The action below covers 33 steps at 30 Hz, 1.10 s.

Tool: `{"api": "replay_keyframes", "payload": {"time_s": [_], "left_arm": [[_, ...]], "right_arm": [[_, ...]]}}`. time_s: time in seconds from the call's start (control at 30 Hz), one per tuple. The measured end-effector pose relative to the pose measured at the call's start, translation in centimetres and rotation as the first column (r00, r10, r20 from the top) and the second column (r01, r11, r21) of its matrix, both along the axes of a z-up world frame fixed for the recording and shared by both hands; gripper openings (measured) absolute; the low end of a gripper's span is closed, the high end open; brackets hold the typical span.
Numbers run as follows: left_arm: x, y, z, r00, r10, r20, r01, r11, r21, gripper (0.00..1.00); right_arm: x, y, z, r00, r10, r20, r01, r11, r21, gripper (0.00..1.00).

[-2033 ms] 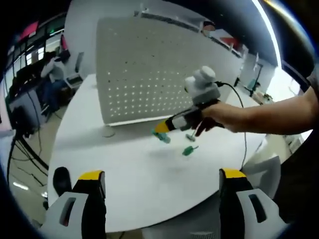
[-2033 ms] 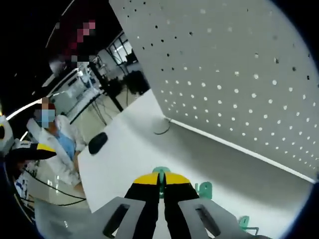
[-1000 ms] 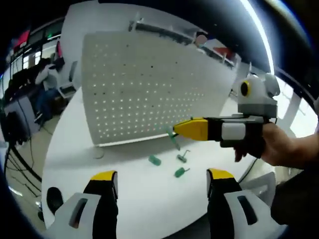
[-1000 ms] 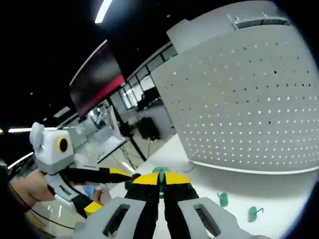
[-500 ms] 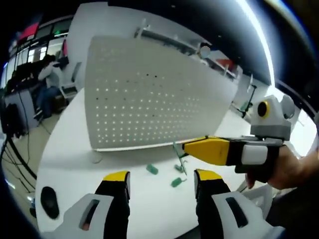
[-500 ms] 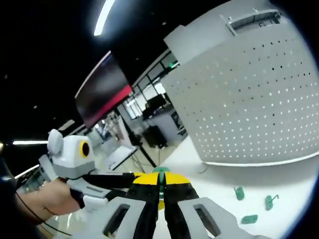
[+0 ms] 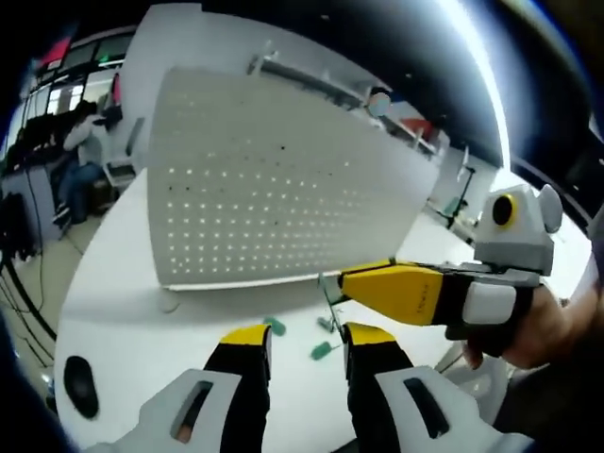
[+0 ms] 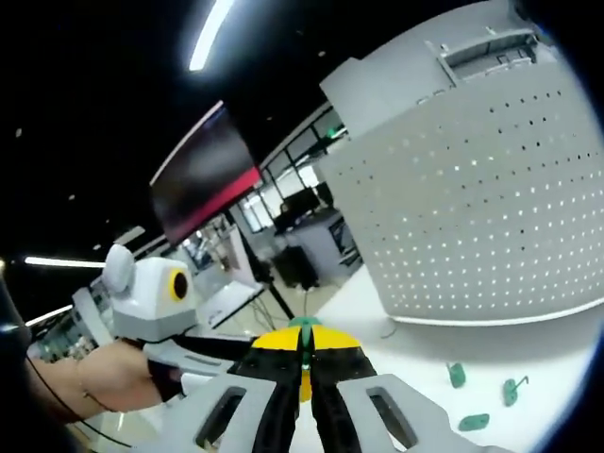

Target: Insert the hook assembly into the mounting plate slot until the hook locks in place.

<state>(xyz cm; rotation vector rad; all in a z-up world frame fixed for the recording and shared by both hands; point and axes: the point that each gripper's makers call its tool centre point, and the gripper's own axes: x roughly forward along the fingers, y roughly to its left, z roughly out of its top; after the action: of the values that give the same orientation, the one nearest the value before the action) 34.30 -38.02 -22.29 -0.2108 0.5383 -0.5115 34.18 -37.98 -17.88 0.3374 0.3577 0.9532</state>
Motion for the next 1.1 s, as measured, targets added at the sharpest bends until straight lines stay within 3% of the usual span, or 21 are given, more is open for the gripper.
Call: {"api": "replay_keyframes", "payload": {"time_s": [0.07,0.27,0.6,0.9,1.1], "left_arm": [[-0.3,-0.5,0.1,1.000,-0.023,0.008,0.023,1.000,-0.006,0.17],[-0.4,-0.6,0.2,1.000,-0.027,0.016,0.027,0.999,-0.021,0.08],[-0.3,-0.7,0.5,1.000,-0.020,0.014,0.021,0.998,-0.066,0.06],[-0.6,-0.4,0.7,0.999,0.034,-0.022,-0.038,0.972,-0.233,0.03],[-0.3,-0.5,1.6,0.999,0.023,0.029,-0.017,0.982,-0.186,0.01]], "right_arm": [[-0.2,0.2,0.0,1.000,0.011,0.019,-0.010,1.000,-0.009,0.00],[-0.5,0.6,0.1,0.999,0.027,0.033,-0.026,1.000,-0.015,0.00],[-0.7,0.8,0.3,0.998,0.023,0.052,-0.023,1.000,-0.012,0.00],[-1.3,1.0,0.5,0.996,0.044,0.077,-0.042,0.999,-0.032,0.00],[-1.1,0.8,1.1,0.995,0.056,0.082,-0.053,0.998,-0.046,0.00]]}}
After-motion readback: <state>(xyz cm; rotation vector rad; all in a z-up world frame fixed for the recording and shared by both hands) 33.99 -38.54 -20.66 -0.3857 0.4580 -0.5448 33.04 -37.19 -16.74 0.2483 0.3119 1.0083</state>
